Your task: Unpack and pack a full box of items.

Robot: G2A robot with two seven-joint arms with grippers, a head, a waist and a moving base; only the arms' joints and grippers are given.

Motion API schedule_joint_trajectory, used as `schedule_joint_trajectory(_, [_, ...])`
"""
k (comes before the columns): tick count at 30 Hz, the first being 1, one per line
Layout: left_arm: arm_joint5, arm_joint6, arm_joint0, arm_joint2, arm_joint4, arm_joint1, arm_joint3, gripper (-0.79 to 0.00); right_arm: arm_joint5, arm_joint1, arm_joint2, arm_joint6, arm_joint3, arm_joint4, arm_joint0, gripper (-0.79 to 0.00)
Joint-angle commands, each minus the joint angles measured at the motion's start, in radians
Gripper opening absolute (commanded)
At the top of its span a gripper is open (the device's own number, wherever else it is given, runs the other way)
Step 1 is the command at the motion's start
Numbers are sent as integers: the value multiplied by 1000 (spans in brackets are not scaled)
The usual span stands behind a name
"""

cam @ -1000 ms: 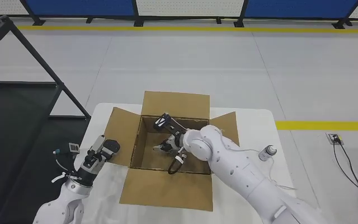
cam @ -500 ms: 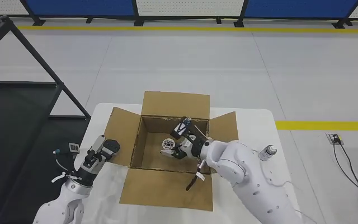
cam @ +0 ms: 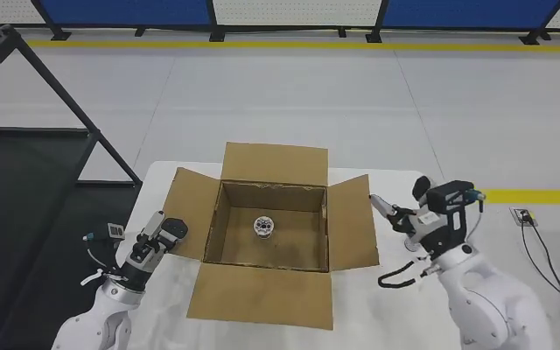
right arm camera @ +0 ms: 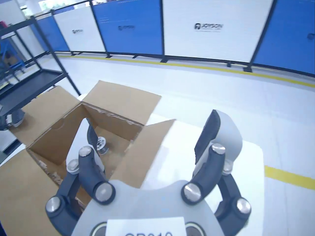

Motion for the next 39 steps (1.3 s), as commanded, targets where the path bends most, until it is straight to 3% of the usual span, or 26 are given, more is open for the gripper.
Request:
schedule_joint_trajectory(1, [0, 0, 0, 0, 0, 0, 0, 0, 25, 2, 43, -23, 4, -18, -43, 0])
schedule_joint_trajectory(12, [0, 0, 0, 0, 0, 0, 0, 0, 80, 8, 130, -49, 199, -21, -129, 0])
schedule_joint_trajectory(17, [0, 0, 0, 0, 0, 0, 0, 0, 134, 11, 109, 24, 312, -73, -84, 0])
schedule_joint_trajectory(22, [0, 0, 0, 0, 0, 0, 0, 0, 114, 13, 74, 64, 400, -88, -33, 0])
schedule_joint_trajectory(34, [0, 0, 0, 0, 0, 0, 0, 0, 122, 15, 34, 65, 516, -96, 37, 0])
schedule_joint_trajectory(36, [0, 0, 0, 0, 0, 0, 0, 0, 119, 16, 31, 64, 528, -97, 45, -160])
schedule_joint_trajectory(37, [0, 0, 0, 0, 0, 0, 0, 0, 119, 16, 28, 65, 532, -96, 47, -185])
schedule_joint_trajectory(39, [0, 0, 0, 0, 0, 0, 0, 0, 119, 17, 24, 66, 539, -98, 52, -336])
